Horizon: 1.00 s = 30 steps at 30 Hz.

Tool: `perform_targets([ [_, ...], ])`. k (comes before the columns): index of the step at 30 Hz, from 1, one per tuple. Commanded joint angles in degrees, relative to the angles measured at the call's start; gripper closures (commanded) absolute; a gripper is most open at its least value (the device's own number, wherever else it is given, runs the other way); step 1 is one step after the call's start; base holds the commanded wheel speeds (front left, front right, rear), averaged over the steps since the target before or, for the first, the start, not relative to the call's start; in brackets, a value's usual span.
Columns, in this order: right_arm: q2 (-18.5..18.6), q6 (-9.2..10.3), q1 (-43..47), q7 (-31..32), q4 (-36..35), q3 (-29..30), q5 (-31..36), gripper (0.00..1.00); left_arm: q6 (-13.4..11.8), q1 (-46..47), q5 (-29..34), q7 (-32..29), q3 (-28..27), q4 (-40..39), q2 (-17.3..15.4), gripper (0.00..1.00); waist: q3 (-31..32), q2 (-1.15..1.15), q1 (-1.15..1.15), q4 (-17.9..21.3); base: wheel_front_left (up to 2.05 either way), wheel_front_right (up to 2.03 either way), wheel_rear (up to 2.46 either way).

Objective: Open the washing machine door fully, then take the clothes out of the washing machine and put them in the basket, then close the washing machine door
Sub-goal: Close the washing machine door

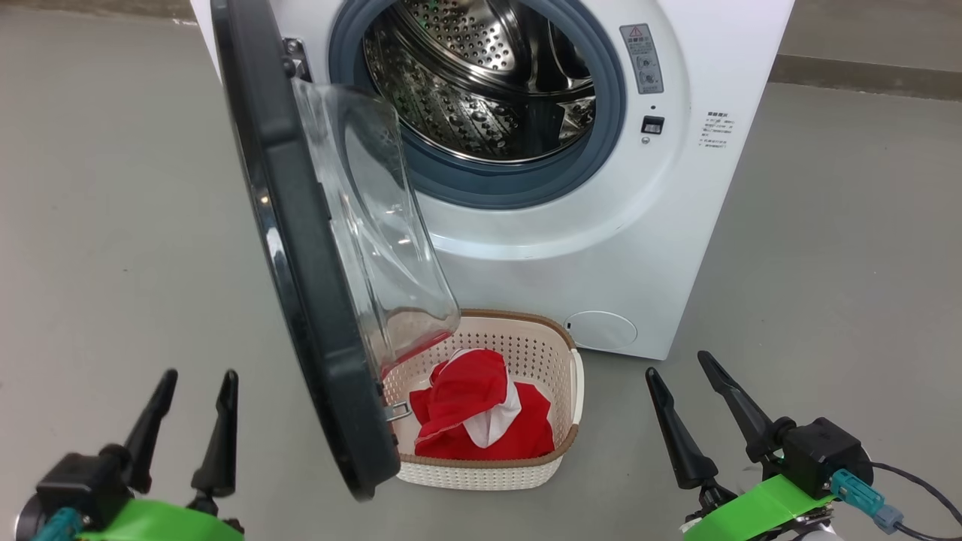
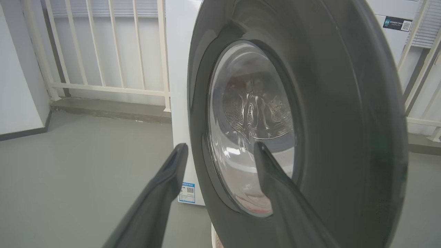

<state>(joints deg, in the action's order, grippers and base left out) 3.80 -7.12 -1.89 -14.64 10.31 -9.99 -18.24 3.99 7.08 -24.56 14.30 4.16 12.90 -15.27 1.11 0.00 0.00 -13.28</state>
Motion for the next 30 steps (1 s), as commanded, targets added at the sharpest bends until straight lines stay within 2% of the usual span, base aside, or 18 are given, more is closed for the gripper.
perform_targets([
  [1,0.1,-0.36,-1.5,-0.4,-1.5,-1.1,-1.1,0.00,-0.4,0.7,1.2,0.6,-2.2,-1.0,-1.1,0.00,0.0,0.00,0.00,0.0,0.00,0.00,0.00],
  [7,-0.1,-0.36,-1.2,-0.4,-1.6,-0.9,-1.1,0.00,-0.4,-1.7,5.0,0.7,-3.1,-2.5,1.6,0.00,-0.1,0.00,0.00,-0.2,0.00,0.00,0.00],
  [13,-0.1,-0.36,-1.3,-0.4,-1.6,-1.0,-1.0,0.00,0.9,-2.0,6.9,0.7,-4.5,-1.5,3.7,0.00,-0.4,0.00,0.00,-0.6,0.00,0.00,0.00],
  [30,0.1,-0.36,-1.3,-0.4,-1.4,-1.2,-0.9,0.00,2.9,-1.5,10.7,0.7,-7.0,0.2,6.7,0.00,-0.4,0.00,0.00,-1.6,0.00,0.00,0.00],
])
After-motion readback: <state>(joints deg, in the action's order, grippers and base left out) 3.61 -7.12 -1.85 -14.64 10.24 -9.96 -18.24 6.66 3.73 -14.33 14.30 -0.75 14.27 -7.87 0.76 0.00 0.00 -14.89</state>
